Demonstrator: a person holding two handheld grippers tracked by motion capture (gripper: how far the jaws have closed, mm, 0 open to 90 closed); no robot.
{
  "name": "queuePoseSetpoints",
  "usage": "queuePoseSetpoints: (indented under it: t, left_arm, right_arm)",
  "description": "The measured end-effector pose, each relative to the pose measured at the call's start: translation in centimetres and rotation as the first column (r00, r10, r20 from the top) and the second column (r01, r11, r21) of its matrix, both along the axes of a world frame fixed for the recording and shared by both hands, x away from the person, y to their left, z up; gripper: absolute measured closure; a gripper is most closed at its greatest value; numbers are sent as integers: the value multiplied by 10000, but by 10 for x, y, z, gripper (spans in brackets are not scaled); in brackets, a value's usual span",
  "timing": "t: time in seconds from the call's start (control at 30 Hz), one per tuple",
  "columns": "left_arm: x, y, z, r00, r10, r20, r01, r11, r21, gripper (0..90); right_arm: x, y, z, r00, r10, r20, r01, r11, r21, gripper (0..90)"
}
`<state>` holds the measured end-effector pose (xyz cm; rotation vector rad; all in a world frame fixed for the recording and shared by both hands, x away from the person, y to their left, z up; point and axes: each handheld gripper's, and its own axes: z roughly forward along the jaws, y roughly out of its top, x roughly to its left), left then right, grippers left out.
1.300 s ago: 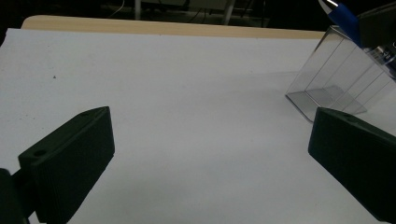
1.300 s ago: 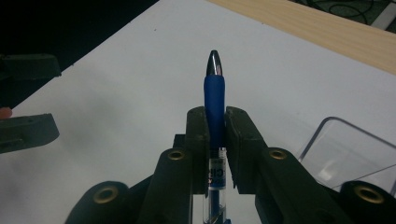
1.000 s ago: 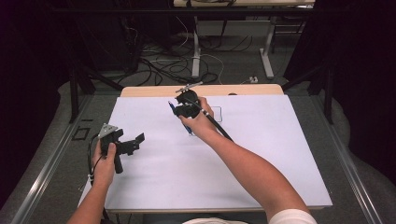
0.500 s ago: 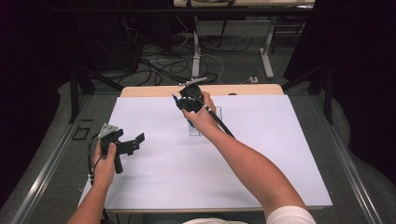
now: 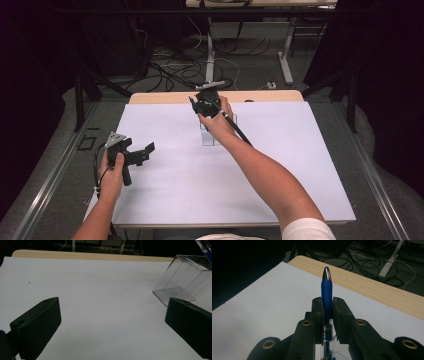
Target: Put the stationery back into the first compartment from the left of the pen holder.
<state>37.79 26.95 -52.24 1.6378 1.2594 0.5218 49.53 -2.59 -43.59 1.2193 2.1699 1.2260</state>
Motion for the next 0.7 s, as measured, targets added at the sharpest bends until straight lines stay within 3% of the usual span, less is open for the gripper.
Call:
queuePoseSetpoints:
  t: [0.27, 0.7]
  left_arm:
    - [-1, 1, 1, 10000, 17, -18, -17, 10000, -34, 1]
    - [-1, 2, 1, 10000, 38, 9, -38, 9999, -102, 1]
  right_arm:
    - [7, -1, -3, 9996, -225, 165, 224, 9997, 13, 801]
    - [15, -1, 5, 9967, -476, 654, 473, 9989, 62, 801]
